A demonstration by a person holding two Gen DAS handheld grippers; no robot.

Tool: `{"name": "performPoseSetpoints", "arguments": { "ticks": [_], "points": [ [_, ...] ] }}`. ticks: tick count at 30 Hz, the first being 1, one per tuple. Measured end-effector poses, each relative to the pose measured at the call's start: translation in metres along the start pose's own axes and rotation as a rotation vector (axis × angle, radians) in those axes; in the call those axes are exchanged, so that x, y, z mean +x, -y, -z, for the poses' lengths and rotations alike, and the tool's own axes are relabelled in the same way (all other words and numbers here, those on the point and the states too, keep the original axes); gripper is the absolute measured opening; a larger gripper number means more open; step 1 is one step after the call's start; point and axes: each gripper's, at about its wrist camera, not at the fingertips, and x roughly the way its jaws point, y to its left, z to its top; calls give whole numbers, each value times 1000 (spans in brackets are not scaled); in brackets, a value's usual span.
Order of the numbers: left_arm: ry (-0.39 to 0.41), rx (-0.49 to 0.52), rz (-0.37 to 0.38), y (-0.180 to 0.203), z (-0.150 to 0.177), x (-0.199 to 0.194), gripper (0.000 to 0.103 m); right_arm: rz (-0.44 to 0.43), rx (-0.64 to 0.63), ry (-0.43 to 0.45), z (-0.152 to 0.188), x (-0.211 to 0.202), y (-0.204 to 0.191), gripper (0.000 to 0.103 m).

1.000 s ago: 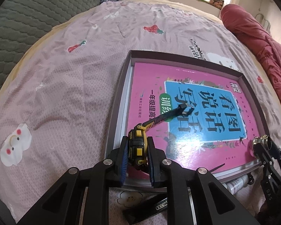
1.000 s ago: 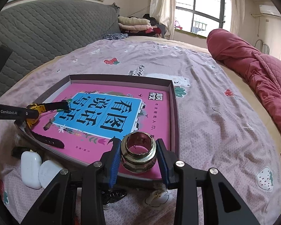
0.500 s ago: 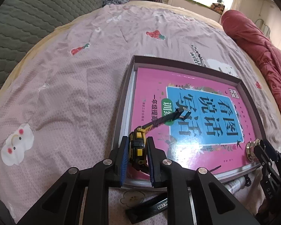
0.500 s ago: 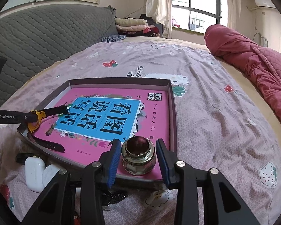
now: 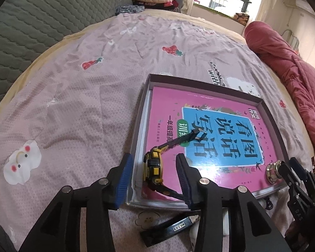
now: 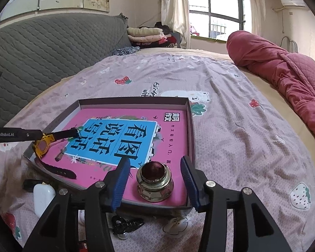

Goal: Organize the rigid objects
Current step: 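Open the left tool to drop the watch while the right tool releases the jar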

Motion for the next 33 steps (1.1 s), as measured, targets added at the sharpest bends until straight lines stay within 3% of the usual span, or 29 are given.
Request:
{"name": "performPoseSetpoints", "arguments": {
  "ticks": [11, 33],
  "points": [
    [89, -3, 38, 2, 10, -33, 51, 4, 24, 30, -3, -6, 4, 51],
    [88, 39, 73, 10, 34, -56, 51, 11, -1, 124, -5, -47, 4, 57]
  ]
}}
